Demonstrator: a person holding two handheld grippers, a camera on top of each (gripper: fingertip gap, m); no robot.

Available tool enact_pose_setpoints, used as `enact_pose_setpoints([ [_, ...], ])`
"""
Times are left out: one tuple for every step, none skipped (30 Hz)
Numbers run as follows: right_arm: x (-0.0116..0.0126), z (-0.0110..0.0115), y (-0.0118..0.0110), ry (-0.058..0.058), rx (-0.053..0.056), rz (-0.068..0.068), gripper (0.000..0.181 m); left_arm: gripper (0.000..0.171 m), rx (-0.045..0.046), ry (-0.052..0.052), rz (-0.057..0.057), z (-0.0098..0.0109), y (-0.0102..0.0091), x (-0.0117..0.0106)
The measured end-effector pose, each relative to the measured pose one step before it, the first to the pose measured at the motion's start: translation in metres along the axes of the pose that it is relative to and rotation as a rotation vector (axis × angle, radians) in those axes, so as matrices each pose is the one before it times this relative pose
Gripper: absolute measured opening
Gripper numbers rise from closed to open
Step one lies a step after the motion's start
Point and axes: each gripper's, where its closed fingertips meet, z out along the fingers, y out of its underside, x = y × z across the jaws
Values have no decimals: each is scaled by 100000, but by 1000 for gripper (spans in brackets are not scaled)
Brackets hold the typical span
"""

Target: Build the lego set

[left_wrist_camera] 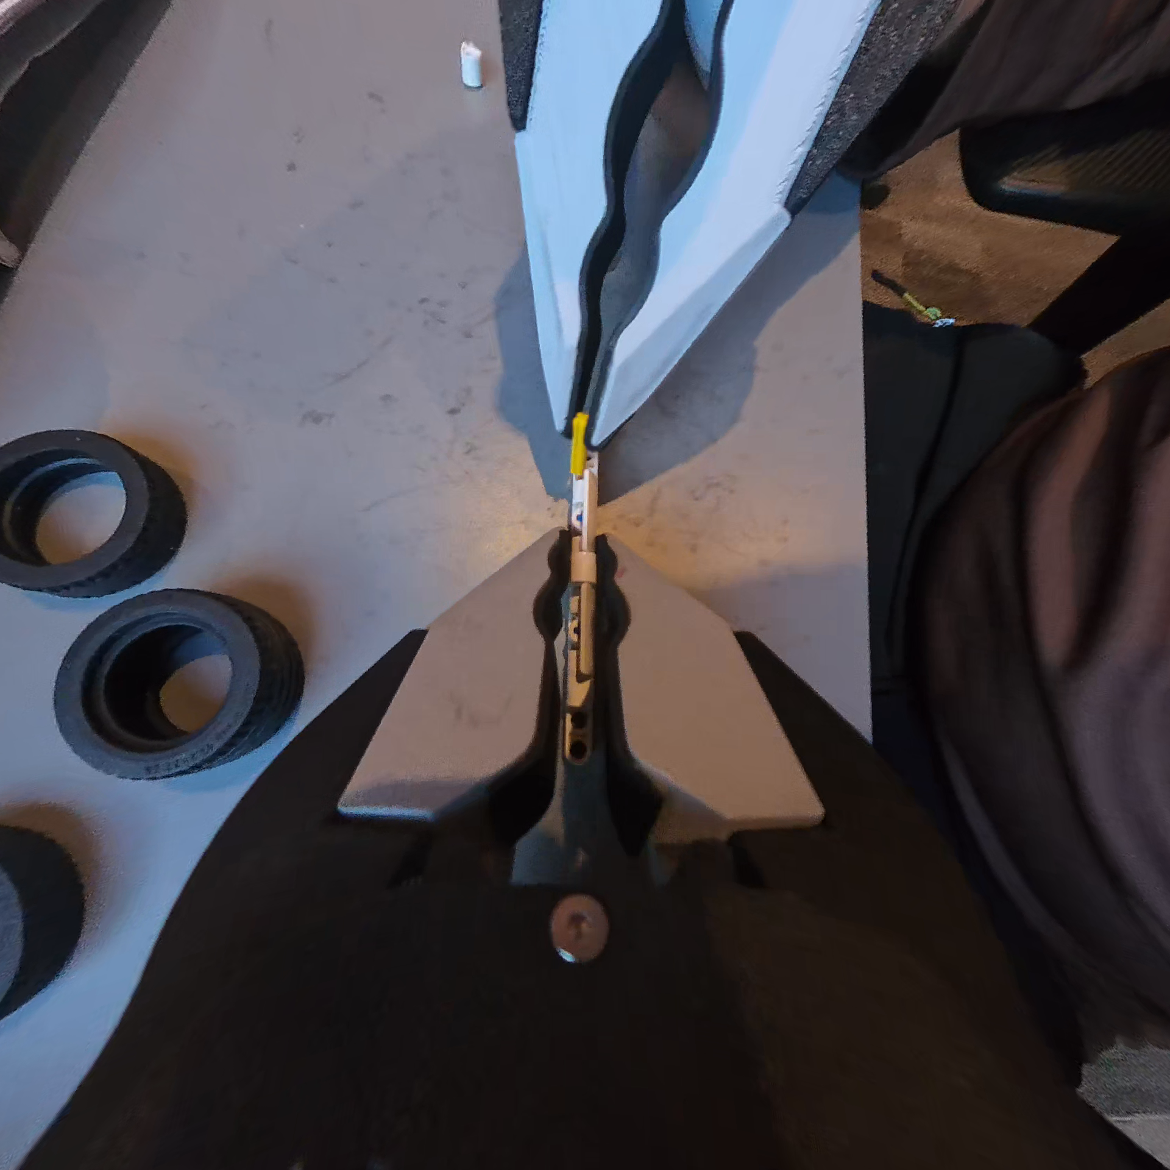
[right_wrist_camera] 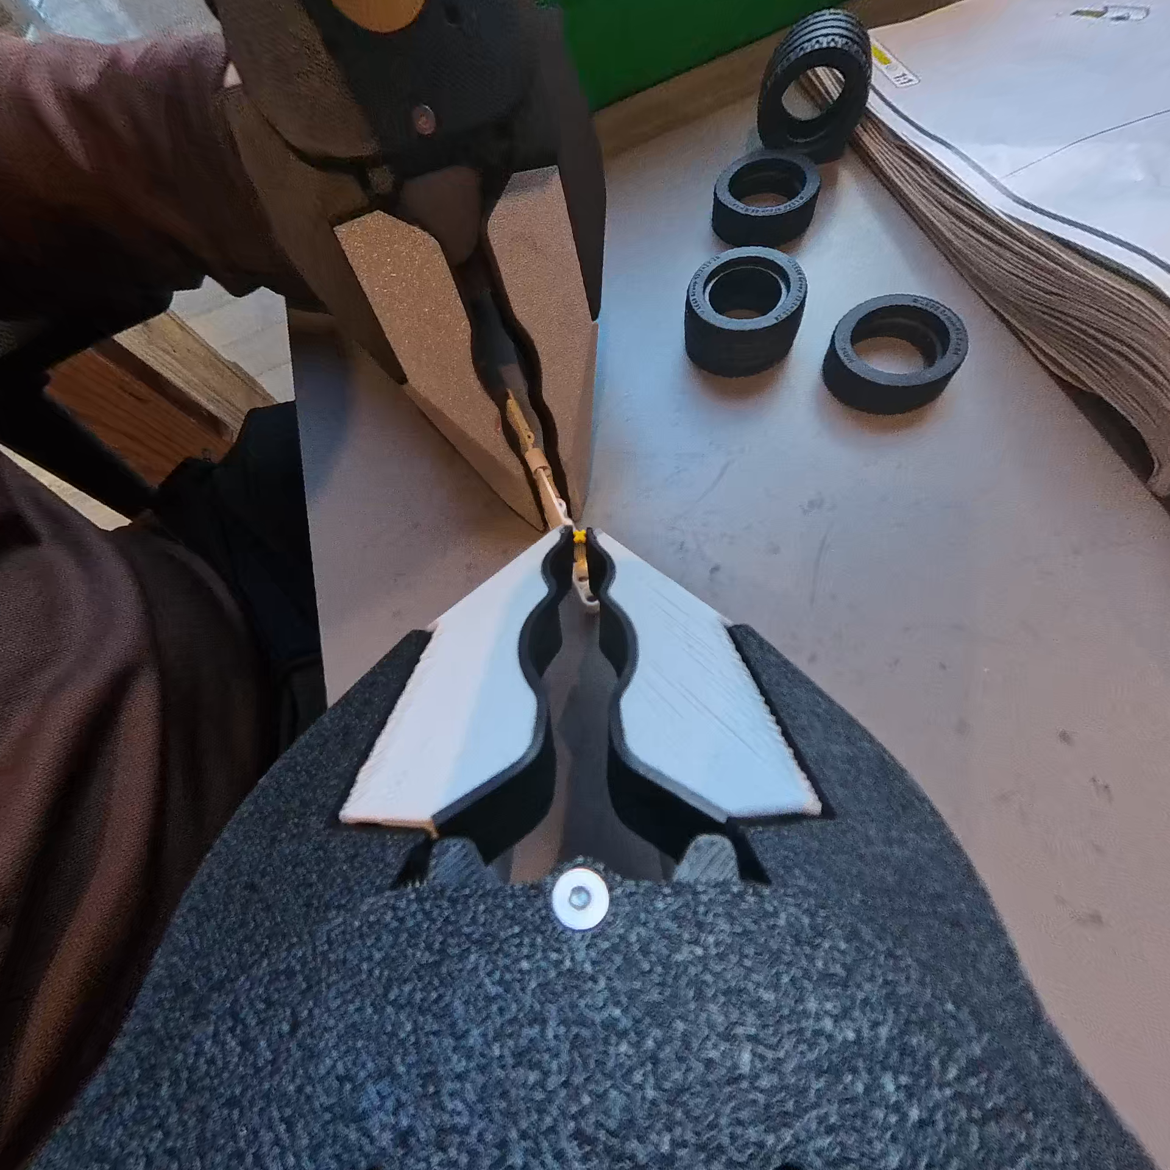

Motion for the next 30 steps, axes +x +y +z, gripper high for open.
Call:
enact_pose_setpoints([
  [-140,-29,1,-838,183,462,4,5,440,339,-236,-9,-6,1],
  [-167,4,-40,-737,267,177,4,5,121,140,-39,13,-17,-21],
  [-82,58,16,-19,-199,-412,4,5,77,11,121,9,-19,-27],
  [-22,59,-2,420,-212,-827,4,5,31,15,181,11,-17,-24],
  [94,53,1,849,-231,-845,4,5,179,-172,253,9,-17,-21],
  [181,99,190,1229,-1391,-1101,4,5,288,-231,1,23,-27,-27],
  [54,90,96,782,-828,-1320,4,5,200,-136,76,10,-20,-4],
  [-33,47,17,606,-325,-1446,4,5,259,-66,291,7,-5,-5],
  [-46,70,59,717,-571,-1434,4,5,215,261,-54,-3,9,7],
  [-23,62,71,632,-644,-1156,4,5,234,361,-342,9,-26,2],
  [-10,25,46,421,-437,-847,4,5,337,145,-174,7,-27,-13],
  [19,-10,46,32,-291,-320,4,5,403,-353,332,26,-44,-24],
  [0,-10,63,-586,-234,842,4,5,-110,-676,513,24,-25,-41],
  [23,-21,58,-885,-155,1725,4,5,-13,-1050,556,46,-60,-51],
  [42,-42,57,-840,-26,1614,4,5,15,-929,272,63,-71,-42],
  [22,-32,40,-732,16,1086,4,5,60,-763,397,35,-47,-16],
  [31,-21,8,-110,65,558,4,4,181,-778,-49,3,-53,-73],
  [46,-2,-16,395,60,103,4,4,165,-257,-407,-36,-25,-42],
  [22,-3,-27,314,67,139,4,4,534,555,-888,-53,-50,17],
  [24,-65,-99,93,408,760,4,5,1135,1033,-1117,-110,-123,43],
  [70,-202,-320,484,1806,1003,4,5,2242,631,-1105,-146,-274,3],
  [51,-233,-382,628,2171,404,3,5,1389,-665,801,-163,-239,-32],
  [-9,-34,-102,809,254,-839,3,5,-2111,-2403,3157,-7,107,-91],
  [-8,228,318,1194,-2329,-2172,4,5,-4760,-2588,3517,224,494,-57],
  [11,236,216,1759,-1584,-2780,3,4,-1743,-1836,1836,255,211,-30],
  [46,9,-48,1320,-108,-2133,3,5,248,587,-1649,10,90,-39],
  [34,-158,-265,45,1091,-102,4,5,1263,2688,-3537,-28,-17,28],
  [127,-193,-349,-121,1850,1291,3,5,1250,2311,-2329,-21,-12,14],
  [361,-134,-158,1140,1079,820,3,5,728,917,-513,-12,-14,2],
  [392,20,258,1198,-1084,4,3,5,-224,-308,586,5,12,-3],
])
